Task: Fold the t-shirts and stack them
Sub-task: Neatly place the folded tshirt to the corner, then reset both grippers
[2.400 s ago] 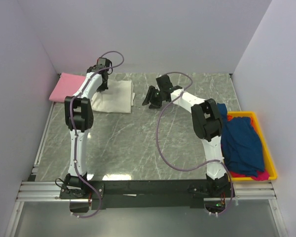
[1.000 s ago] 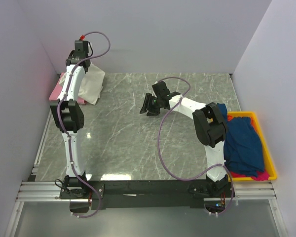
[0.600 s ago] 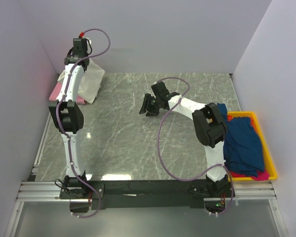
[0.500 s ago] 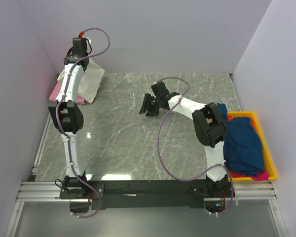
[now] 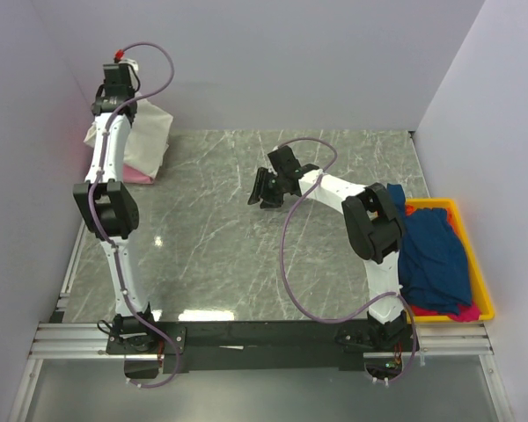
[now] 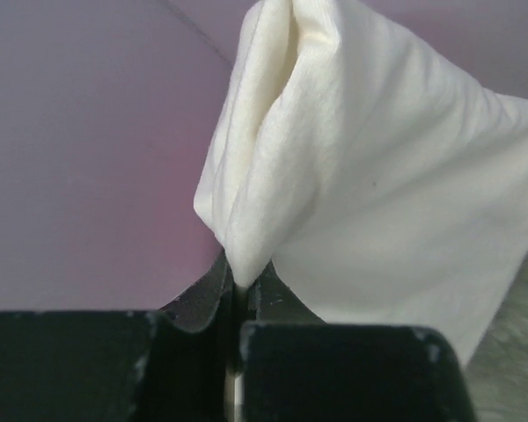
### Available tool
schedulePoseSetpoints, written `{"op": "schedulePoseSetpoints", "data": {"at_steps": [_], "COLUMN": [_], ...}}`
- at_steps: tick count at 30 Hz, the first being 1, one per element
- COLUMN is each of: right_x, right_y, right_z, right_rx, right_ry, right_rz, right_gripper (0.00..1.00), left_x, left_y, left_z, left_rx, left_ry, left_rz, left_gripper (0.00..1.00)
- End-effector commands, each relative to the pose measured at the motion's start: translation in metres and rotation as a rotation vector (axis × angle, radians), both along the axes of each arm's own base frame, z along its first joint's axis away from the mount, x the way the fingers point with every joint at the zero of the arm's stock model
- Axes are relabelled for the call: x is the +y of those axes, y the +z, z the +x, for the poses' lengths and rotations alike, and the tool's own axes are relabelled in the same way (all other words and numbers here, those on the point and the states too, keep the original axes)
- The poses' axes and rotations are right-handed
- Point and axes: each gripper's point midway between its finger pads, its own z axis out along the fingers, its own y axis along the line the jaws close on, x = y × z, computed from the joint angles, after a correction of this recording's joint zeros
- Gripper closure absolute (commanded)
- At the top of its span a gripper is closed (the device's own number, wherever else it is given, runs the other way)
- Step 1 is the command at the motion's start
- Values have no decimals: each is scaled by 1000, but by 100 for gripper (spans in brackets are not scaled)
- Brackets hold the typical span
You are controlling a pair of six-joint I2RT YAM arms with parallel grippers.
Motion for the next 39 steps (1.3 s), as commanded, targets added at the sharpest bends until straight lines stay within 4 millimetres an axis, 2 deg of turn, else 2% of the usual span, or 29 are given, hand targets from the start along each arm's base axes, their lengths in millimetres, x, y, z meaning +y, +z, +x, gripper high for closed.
{"op": "schedulePoseSetpoints", "data": {"at_steps": [1,2,3,5,10,11,14,17,19,20,21,23,25,26,27,28,30,31,32,33,34,35,36,37,38,39], "right_x": [8,8,8,4,-1,-2,-5,-8,-11,-11,-14,-16,-21,-24,-27,-30,-37,-42,-57,-60,-65,-72,-83,-89,-98,-109], "right_y": [7,7,8,10,27,29,32,36,42,45,48,60,74,79,83,95,107,118,136,142,147,152,160,165,167,170], "right_z": [5,6,5,4,1,1,-2,-6,-6,-7,-6,-5,-3,-2,-2,-2,-3,-8,-15,-18,-22,-25,-33,-38,-41,-53], "right_rx": [-36,-40,-42,-54,-103,-108,-117,-128,-147,-155,-165,-198,-236,-248,-258,-287,-315,-339,-383,-396,-408,-426,-445,-460,-477,-497], "right_ry": [21,21,24,16,12,10,8,4,-3,-3,-12,-17,-30,-38,-40,-54,-70,-78,-111,-111,-122,-140,-156,-168,-195,-213], "right_rz": [-15,-20,-23,-36,-48,-50,-47,-45,-43,-43,-49,-49,-53,-56,-62,-60,-58,-50,-59,-53,-56,-69,-74,-77,-95,-89], "right_gripper": [47,47,47,47,46,46,46,46,46,46,46,46,46,46,46,46,46,46,45,45,45,45,45,45,45,44], "left_x": [48,58,65,74,63,61,55,46,34,28,16,0,-29,-41,-59,-78,-108,-134,-209,-210,-228,-244,-278,-293,-303,-326], "left_y": [11,3,-5,-15,17,28,47,58,56,67,60,64,64,62,59,58,53,51,40,40,58,31,25,28,8,1], "left_z": [11,17,17,17,21,18,13,6,6,2,2,-5,-7,-16,-18,-21,-40,-47,-88,-88,-107,-122,-140,-156,-170,-189], "left_rx": [-115,-139,-140,-146,-259,-280,-324,-356,-355,-377,-362,-394,-417,-416,-417,-431,-438,-446,-428,-428,-470,-422,-381,-372,-328,-292], "left_ry": [91,123,153,187,185,190,186,189,174,171,157,158,123,103,69,38,-3,-19,-122,-123,-160,-159,-214,-246,-252,-298], "left_rz": [14,8,6,-28,-91,-87,-114,-146,-172,-174,-182,-252,-370,-419,-475,-580,-668,-736,-825,-826,-865,-863,-881,-898,-883,-887], "left_gripper": [84,68,1,1,0,0,0,0,1,0,0,1,0,0,0,0,0,0,1,1,0,1,1,0,1,1]}}
